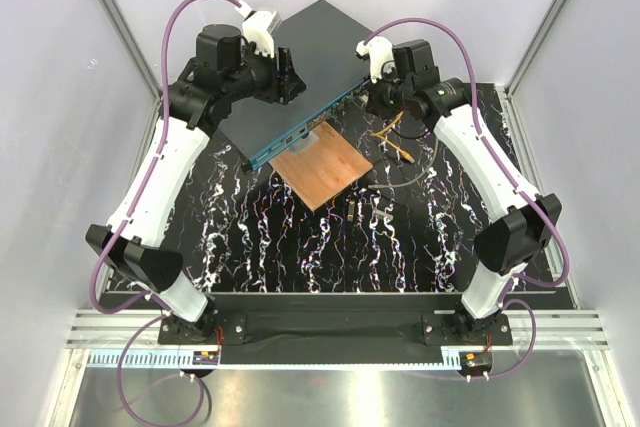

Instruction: Insert the plug into the switch port

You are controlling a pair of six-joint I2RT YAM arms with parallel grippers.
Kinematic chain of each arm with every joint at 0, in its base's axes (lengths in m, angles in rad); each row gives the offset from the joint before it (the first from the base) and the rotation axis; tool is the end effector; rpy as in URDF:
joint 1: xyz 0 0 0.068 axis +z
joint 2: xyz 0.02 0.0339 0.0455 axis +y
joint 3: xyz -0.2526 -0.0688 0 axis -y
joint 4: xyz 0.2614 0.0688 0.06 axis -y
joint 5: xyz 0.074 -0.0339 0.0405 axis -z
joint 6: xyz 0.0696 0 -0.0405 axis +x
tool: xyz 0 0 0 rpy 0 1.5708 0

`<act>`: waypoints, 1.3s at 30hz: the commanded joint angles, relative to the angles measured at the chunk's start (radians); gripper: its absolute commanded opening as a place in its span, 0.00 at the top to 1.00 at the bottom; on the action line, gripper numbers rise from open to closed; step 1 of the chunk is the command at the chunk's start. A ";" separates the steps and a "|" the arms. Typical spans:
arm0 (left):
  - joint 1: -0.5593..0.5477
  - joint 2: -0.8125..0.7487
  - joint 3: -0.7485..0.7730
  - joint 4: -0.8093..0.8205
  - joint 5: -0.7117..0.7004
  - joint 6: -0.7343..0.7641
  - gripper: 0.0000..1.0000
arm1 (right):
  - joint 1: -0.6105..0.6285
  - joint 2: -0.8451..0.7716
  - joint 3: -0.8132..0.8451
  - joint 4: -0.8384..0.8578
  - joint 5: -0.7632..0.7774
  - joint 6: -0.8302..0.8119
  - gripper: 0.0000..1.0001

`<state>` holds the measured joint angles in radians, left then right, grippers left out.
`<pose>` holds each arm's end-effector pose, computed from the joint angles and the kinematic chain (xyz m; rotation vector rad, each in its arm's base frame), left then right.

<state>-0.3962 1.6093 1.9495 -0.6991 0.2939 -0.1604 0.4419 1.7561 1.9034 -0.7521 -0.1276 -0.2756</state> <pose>0.3500 -0.1682 0.4603 0.4300 1.9218 -0.6517 0.3885 0.1936 0.3782 -0.8331 2.0139 0.2335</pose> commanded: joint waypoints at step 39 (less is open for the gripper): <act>0.000 0.020 0.020 0.069 0.005 -0.028 0.46 | 0.029 -0.052 0.003 0.051 0.006 0.032 1.00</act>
<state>-0.3962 1.6245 1.9495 -0.6857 0.2943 -0.1776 0.4591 1.7271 1.8645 -0.7269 -0.0990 -0.2539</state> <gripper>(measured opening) 0.537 0.078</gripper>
